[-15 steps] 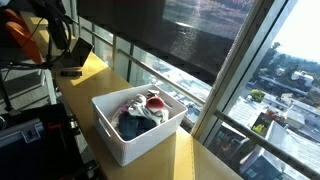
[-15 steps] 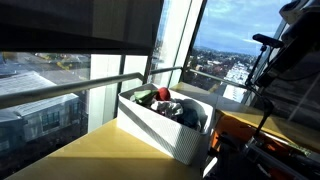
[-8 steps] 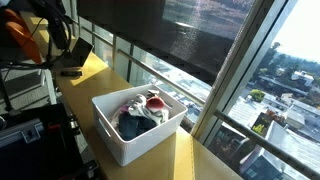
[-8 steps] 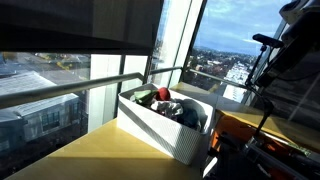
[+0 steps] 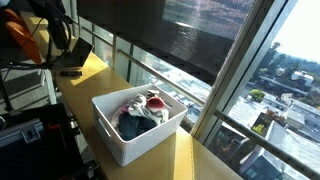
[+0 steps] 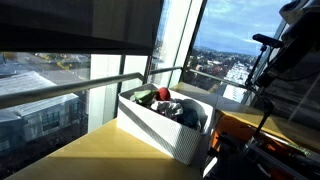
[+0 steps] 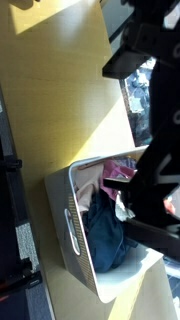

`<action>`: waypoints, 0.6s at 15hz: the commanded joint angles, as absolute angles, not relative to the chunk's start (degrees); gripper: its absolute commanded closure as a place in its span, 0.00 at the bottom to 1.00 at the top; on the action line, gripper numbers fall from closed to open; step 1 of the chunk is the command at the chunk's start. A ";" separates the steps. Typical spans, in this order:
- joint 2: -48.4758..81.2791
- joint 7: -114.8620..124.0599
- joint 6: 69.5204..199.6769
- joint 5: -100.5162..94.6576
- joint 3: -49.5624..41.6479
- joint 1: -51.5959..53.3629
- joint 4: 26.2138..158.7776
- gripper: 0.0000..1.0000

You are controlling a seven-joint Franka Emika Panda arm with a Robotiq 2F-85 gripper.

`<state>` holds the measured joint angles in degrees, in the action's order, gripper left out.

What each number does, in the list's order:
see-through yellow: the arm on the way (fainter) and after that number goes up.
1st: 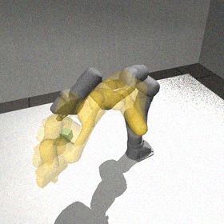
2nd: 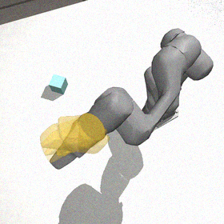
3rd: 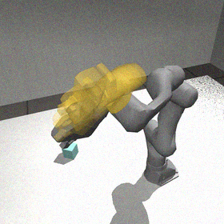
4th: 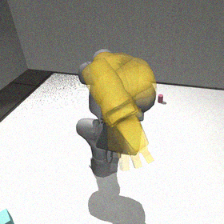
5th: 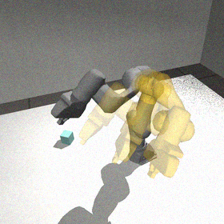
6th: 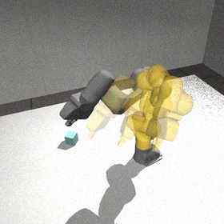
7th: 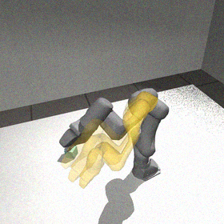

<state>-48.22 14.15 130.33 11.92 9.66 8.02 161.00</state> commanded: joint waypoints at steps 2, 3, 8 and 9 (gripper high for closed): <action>-48.23 14.13 130.21 11.90 9.66 7.99 160.92 0.00; -48.23 14.13 130.21 11.90 9.66 7.99 160.92 0.00; -43.85 14.71 132.81 11.19 10.39 6.81 156.82 0.00; -41.52 14.16 133.68 10.65 9.91 5.99 154.43 0.00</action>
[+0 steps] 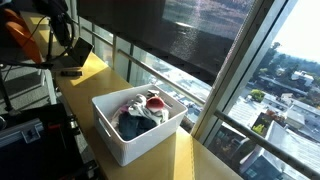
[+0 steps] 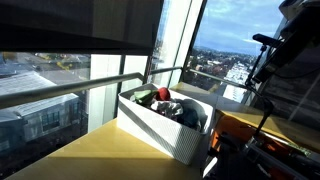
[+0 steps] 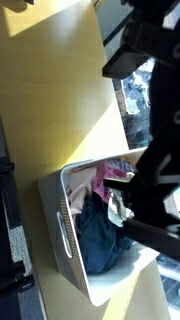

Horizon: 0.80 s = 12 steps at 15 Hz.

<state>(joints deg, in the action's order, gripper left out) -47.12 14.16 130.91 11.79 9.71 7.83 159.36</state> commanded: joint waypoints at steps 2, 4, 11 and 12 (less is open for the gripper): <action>-36.43 12.40 136.73 8.94 8.94 4.26 150.10 0.00; -29.76 10.92 139.82 5.99 7.81 1.59 145.09 0.00; -7.06 7.99 142.21 1.32 2.46 -3.11 127.72 0.00; -3.91 7.61 142.20 1.81 1.82 -2.97 125.32 0.00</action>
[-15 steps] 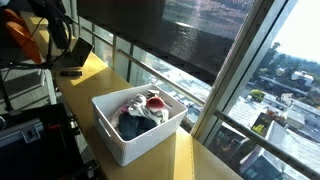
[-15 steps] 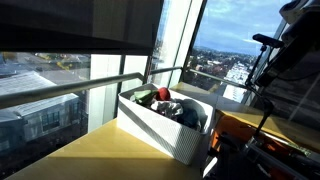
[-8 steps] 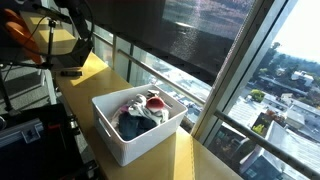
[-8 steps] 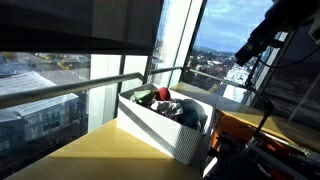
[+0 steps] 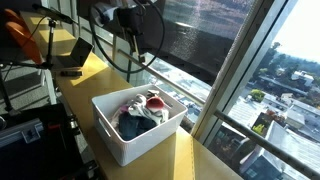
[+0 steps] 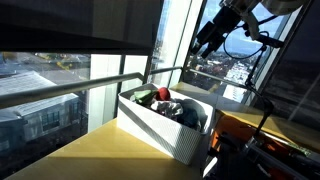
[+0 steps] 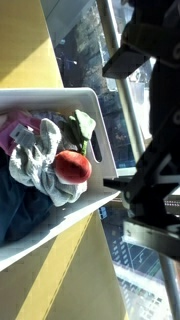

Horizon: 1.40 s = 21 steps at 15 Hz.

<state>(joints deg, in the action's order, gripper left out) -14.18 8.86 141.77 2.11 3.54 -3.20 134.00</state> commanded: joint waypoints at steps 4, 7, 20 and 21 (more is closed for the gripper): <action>8.09 6.77 143.15 2.71 0.46 -2.62 116.95 0.00; 15.90 5.65 144.37 3.18 -0.04 -2.97 111.82 0.00; 28.88 14.50 135.75 3.23 -1.55 0.02 100.40 0.55; 26.24 15.72 134.45 3.66 -1.12 0.65 102.04 0.62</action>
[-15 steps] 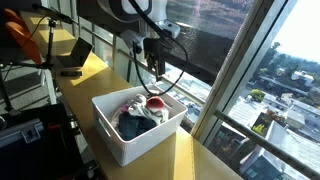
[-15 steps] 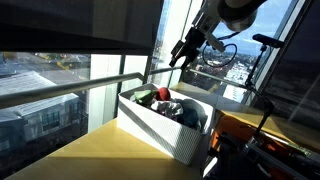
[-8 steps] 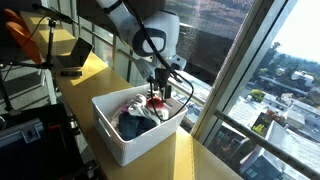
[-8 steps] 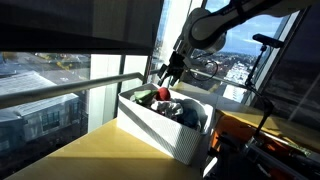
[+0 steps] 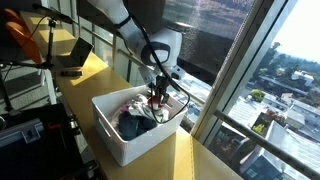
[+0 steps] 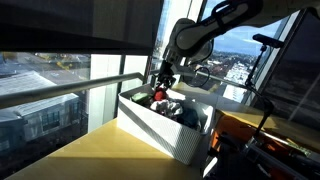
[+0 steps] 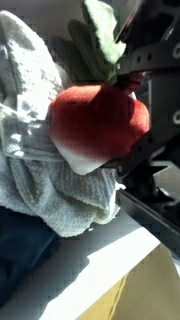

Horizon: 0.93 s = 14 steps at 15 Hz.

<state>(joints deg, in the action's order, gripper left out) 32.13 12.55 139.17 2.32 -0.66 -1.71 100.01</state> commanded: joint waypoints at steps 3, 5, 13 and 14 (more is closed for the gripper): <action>18.86 18.84 130.79 4.38 0.03 3.07 105.69 0.82; 14.43 20.22 129.48 4.60 1.28 5.07 107.37 0.96; 13.29 23.14 134.84 3.61 8.71 13.84 112.48 0.95; 13.98 22.75 136.14 3.83 8.90 14.13 113.88 0.95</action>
